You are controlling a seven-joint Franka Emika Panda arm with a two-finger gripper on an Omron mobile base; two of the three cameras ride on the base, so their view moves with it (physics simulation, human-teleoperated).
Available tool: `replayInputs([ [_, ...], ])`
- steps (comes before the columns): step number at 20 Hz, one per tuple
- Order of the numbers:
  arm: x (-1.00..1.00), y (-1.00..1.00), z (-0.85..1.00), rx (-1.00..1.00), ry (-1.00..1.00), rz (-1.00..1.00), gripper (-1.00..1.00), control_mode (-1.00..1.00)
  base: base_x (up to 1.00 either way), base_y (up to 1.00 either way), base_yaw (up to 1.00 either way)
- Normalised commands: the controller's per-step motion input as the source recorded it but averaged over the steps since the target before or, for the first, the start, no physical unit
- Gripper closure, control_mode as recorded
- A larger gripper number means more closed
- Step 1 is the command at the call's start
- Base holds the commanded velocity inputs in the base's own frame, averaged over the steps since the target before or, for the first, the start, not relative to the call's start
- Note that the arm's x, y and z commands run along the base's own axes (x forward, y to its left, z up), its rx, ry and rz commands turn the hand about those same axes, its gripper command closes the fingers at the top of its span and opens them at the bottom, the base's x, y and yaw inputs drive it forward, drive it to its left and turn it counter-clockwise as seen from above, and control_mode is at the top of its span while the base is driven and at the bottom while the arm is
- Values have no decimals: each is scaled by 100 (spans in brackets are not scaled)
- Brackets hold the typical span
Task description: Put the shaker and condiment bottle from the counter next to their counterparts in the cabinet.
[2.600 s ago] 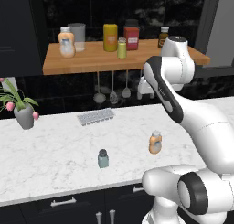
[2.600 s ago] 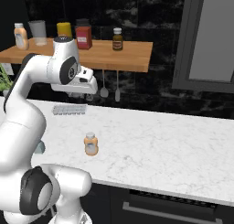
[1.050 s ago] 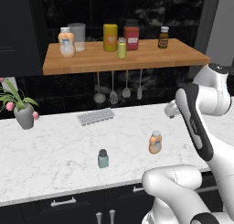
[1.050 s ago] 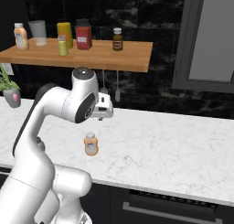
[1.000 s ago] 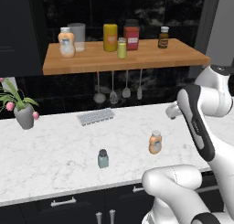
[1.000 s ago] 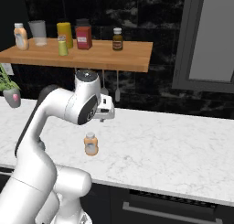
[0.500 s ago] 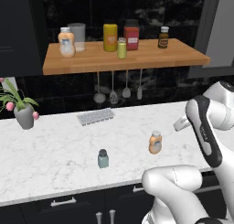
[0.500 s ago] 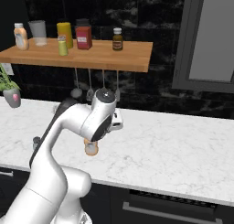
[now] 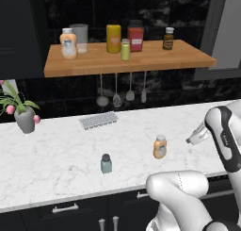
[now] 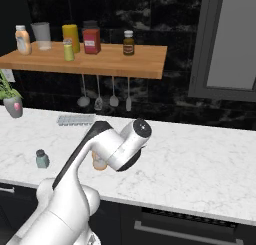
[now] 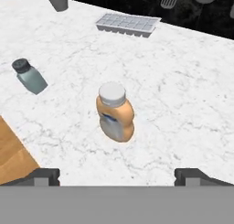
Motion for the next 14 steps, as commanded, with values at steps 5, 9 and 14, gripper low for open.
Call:
replayInputs([
  [5,22,-1,-15,1,-21,20,-100,-100,0,0,0],
  [9,6,2,-27,0,-22,23,-100,-100,0,0,0],
  [14,3,5,-21,0,-19,26,-100,-100,0,0,0],
])
